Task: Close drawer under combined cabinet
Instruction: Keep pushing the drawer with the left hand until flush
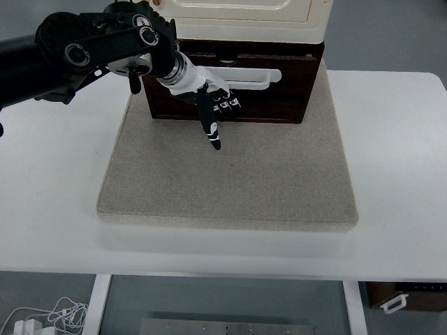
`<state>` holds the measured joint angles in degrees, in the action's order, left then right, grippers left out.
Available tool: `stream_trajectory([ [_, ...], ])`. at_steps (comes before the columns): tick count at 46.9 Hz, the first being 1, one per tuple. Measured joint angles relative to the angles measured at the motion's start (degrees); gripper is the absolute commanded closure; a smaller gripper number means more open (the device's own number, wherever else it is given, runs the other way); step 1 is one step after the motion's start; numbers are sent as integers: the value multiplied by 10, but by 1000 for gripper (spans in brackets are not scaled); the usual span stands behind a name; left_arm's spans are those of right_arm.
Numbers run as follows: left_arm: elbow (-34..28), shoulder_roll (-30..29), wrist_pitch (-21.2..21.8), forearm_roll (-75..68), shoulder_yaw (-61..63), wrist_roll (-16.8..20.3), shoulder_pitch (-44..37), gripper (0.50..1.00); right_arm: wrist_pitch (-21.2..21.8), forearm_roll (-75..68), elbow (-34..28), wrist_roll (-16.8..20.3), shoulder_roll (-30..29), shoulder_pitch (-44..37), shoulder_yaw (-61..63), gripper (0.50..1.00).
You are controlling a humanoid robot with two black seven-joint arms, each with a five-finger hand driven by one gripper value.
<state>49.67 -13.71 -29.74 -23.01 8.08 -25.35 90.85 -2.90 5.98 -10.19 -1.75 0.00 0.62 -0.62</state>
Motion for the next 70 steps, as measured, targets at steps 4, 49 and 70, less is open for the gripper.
stream_trajectory([
  [4, -7, 1, 0, 0, -1, 1, -1, 500, 0, 0, 0, 0, 0, 0, 0, 548],
  [49, -46, 3, 2, 0, -32, 8, -14, 500, 0, 0, 0, 0, 0, 0, 0, 548],
  [70, 32, -7, -53, 8, -193, 16, -20, 500, 0, 0, 0, 0, 0, 0, 0, 548],
])
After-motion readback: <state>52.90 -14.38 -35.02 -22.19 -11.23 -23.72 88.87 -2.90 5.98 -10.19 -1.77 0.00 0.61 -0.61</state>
